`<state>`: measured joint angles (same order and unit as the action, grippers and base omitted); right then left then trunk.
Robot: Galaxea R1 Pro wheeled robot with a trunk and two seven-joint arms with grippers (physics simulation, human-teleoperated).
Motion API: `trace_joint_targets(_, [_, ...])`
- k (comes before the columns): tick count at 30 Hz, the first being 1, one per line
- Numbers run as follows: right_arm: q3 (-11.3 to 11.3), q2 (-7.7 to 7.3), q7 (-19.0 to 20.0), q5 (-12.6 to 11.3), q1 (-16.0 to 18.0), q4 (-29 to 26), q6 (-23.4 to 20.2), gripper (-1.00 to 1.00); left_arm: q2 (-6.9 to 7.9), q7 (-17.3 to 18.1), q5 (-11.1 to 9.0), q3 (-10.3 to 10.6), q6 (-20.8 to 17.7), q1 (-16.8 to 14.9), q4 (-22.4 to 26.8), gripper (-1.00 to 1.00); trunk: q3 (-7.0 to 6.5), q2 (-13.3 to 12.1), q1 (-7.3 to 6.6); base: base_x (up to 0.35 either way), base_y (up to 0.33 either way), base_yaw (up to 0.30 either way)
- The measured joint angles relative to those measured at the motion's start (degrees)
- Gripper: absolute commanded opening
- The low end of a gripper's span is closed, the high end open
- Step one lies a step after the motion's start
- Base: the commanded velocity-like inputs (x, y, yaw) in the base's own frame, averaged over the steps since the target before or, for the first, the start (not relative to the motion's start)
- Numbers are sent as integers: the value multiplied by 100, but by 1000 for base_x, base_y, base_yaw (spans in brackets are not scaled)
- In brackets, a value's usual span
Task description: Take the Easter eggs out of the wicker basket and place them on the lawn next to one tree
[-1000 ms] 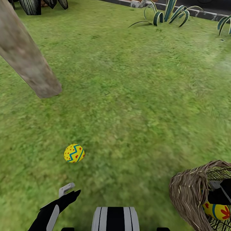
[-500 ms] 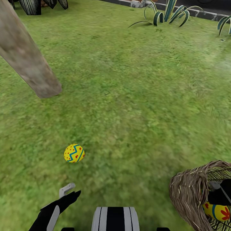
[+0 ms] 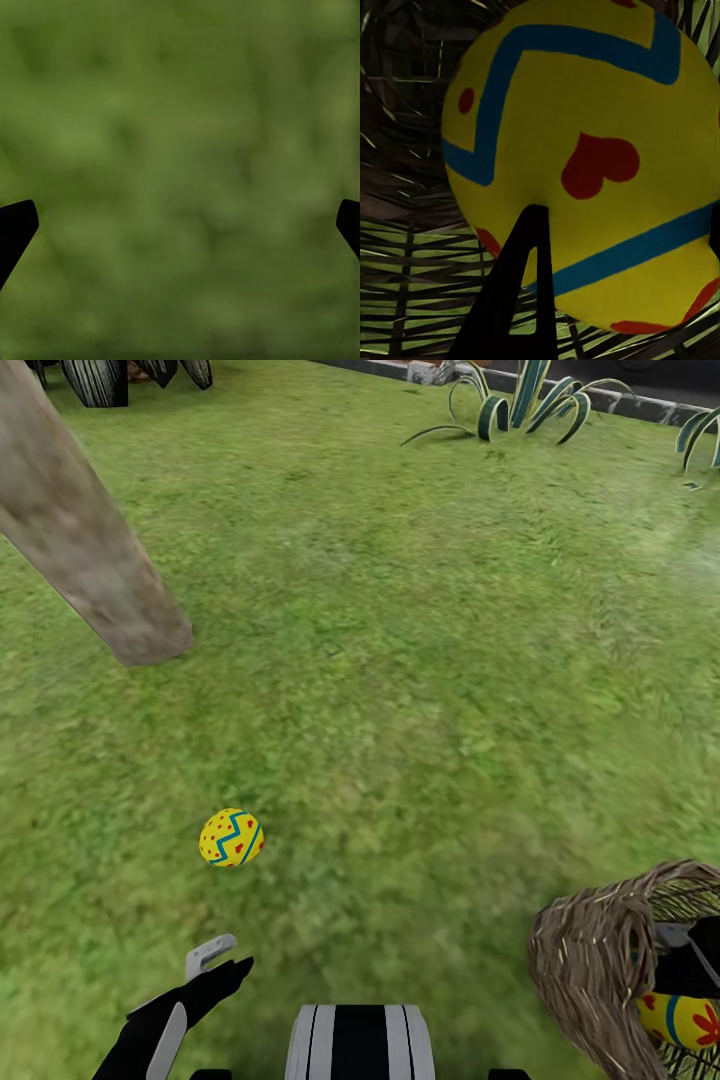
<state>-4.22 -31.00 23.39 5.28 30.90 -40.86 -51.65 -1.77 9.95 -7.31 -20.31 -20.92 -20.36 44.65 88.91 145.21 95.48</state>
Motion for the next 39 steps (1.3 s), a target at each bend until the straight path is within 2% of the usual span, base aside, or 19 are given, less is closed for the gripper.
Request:
trace_joint_targets(30, [25, 32, -18, 69, 0, -30, -7, -100, -26, 0, -1, 5, 6, 0, -105, 100, 0, 0, 0, 0, 0, 0])
trace_joint_targets(34, [40, 58, -27, 144, 0, -44, 1, -100, -22, 0, 5, 0, 6, 1, -111, 100, 0, 0, 0, 0, 0, 0])
trace_joint_targets(37, [38, 124, -42, 278, 0, 29, 35, -100, -24, -4, 14, 2, 6, 0, -114, 100, -65, -4, -7, 0, 0, 0])
trace_joint_targets(39, [44, 136, -45, 176, -6, 35, 12, -100, -25, -5, 15, 5, 6, 0, -114, 100, -109, -7, -12, 0, 0, 0])
